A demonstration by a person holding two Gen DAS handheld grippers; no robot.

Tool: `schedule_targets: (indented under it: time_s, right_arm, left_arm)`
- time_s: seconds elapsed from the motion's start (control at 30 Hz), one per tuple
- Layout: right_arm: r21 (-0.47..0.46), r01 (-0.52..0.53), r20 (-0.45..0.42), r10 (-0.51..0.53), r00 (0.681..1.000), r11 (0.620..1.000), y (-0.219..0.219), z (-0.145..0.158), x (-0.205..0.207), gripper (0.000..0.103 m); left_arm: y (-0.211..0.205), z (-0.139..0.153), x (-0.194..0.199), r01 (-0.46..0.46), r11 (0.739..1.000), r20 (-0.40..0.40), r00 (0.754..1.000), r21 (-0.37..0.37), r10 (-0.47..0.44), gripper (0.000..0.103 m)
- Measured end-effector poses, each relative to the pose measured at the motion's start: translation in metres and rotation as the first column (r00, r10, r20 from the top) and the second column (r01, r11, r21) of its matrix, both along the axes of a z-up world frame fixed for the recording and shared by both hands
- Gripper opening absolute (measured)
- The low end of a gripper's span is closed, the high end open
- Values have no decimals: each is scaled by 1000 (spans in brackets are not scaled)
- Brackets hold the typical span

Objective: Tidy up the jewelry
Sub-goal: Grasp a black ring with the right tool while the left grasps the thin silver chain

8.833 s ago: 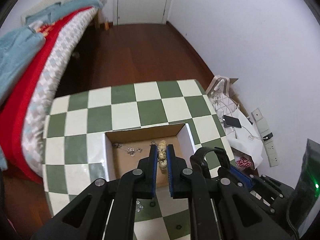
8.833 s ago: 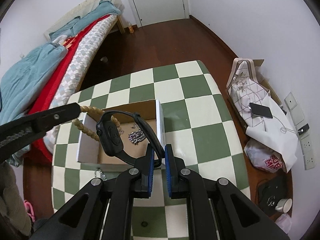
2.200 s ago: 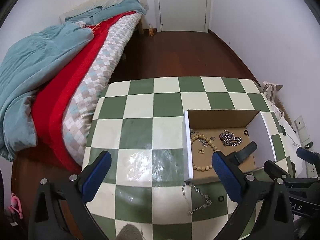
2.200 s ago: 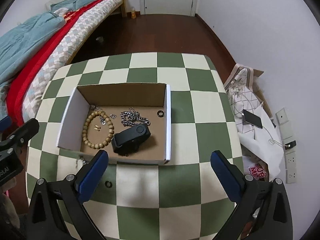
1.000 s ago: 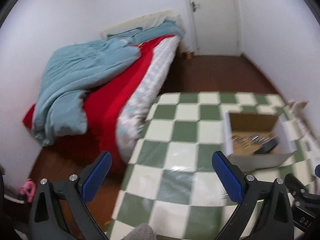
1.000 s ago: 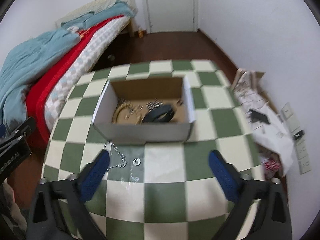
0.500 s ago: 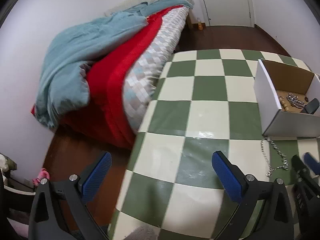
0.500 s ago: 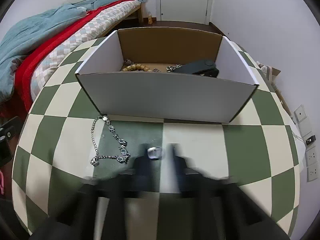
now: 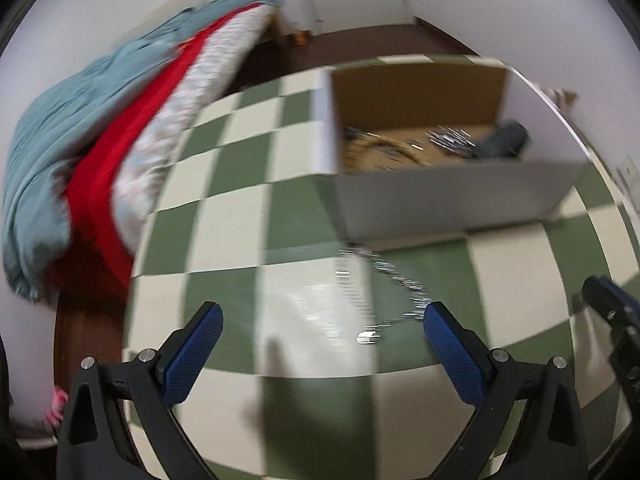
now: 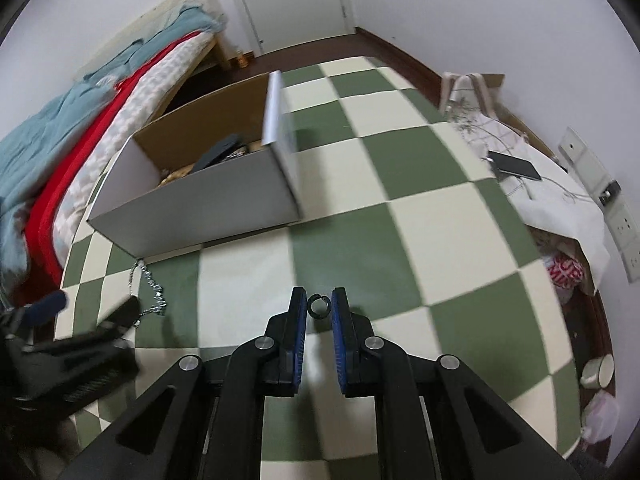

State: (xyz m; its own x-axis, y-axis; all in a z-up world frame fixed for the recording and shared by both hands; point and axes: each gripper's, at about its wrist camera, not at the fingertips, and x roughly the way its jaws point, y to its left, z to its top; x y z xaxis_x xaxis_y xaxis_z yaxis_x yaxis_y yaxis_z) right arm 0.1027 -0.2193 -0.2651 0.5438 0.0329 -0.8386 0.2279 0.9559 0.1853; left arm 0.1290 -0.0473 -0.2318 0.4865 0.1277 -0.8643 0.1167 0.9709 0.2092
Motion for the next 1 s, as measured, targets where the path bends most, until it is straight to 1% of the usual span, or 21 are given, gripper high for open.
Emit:
schedule_targets:
  time_s: [0.07, 0.1, 0.13, 0.2, 0.23, 0.27, 0.3, 0.33, 0.4, 0.43, 0.53, 0.67, 0.8, 1.0]
  right_arm:
    - [6, 11, -2, -11, 1000, 1000, -6, 0, -3, 13]
    - [7, 14, -2, -14, 1000, 1000, -9, 1, -4, 13]
    - [7, 17, -2, -17, 1000, 1000, -12, 1, -4, 13]
    - [11, 25, -3, -25, 1000, 1000, -15, 1, -6, 13]
    - [14, 28, -4, -28, 1000, 1000, -17, 1, -7, 13]
    - [17, 30, -4, -30, 1000, 999, -19, 0, -7, 13]
    - [18, 32, -5, -32, 999, 999, -19, 0, -8, 13]
    - [20, 32, -6, -32, 999, 999, -19, -1, -9, 13]
    - [21, 28, -3, -28, 1000, 999, -18, 1, -10, 13]
    - [23, 26, 1, -26, 1000, 999, -18, 2, -11, 13]
    - [30, 16, 16, -16, 1000, 999, -14, 11, -13, 13]
    - [51, -3, 47, 0, 999, 999, -11, 27, -17, 13]
    - [78, -18, 75, 12, 997, 997, -10, 43, -20, 13]
    - [122, -48, 98, 36, 995, 991, -10, 63, -18, 13]
  left_arm:
    - [-13, -8, 1, 30, 1000, -19, 999, 6, -30, 102]
    - [-18, -11, 0, 42, 999, -25, 999, 10, -42, 94]
    - [-22, -13, 0, 55, 998, -32, 998, 13, -55, 80]
    - [-26, -14, -3, 70, 998, -22, 997, -4, -70, 71]
    - [-27, -14, -3, 81, 997, -20, 997, -19, -81, 56]
    - [-28, -13, -4, 95, 994, -23, 995, -47, -96, 44]
    - [-28, -13, -3, 102, 992, -29, 994, -71, -104, 16]
    - [-29, -14, -2, 103, 992, -38, 994, -78, -107, 7]
    - [-30, -13, -3, 108, 992, -36, 993, -71, -111, 5]
    - [-29, -12, -3, 104, 991, -35, 994, -82, -107, 3]
    - [-17, -4, -9, 87, 989, -25, 996, -118, -90, 3]
    - [5, 14, -26, 59, 982, -17, 998, -178, -63, 3]
    - [27, 30, -39, 41, 974, -16, 999, -223, -45, 3]
    - [42, 65, -42, 54, 962, 10, 999, -266, -53, 3]
